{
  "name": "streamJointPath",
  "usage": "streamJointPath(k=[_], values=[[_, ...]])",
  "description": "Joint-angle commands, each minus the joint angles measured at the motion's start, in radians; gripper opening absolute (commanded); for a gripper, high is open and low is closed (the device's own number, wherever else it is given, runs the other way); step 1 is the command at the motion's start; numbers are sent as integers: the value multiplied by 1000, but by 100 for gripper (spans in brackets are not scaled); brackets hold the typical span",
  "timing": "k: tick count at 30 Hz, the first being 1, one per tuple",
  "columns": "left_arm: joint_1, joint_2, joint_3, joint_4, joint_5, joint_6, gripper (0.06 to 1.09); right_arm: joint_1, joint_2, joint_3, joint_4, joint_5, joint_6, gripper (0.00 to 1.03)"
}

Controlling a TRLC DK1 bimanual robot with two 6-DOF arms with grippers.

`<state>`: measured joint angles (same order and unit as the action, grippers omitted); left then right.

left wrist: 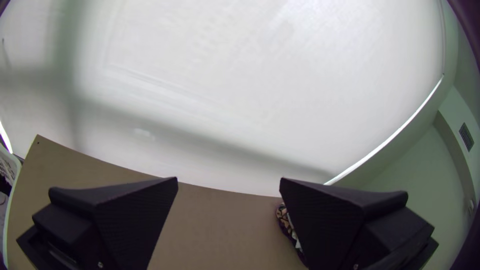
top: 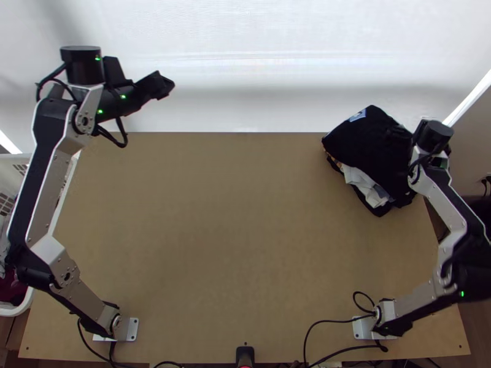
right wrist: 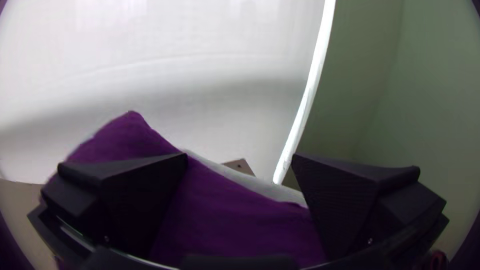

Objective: Fold the t-shirt

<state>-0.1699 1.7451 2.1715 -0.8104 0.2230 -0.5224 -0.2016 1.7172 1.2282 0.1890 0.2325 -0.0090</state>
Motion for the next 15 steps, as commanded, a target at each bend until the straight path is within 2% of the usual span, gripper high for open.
streamJointPath(k=[1,7,15], values=[[35,-71,31,8,-7,12,105,-25,90,-30,58,13,-2,98],[83,-105,27,-9,-5,24,105,-45,200,-56,136,30,3,98],[96,-136,7,-35,-5,33,105,-50,237,-93,182,47,1,98]])
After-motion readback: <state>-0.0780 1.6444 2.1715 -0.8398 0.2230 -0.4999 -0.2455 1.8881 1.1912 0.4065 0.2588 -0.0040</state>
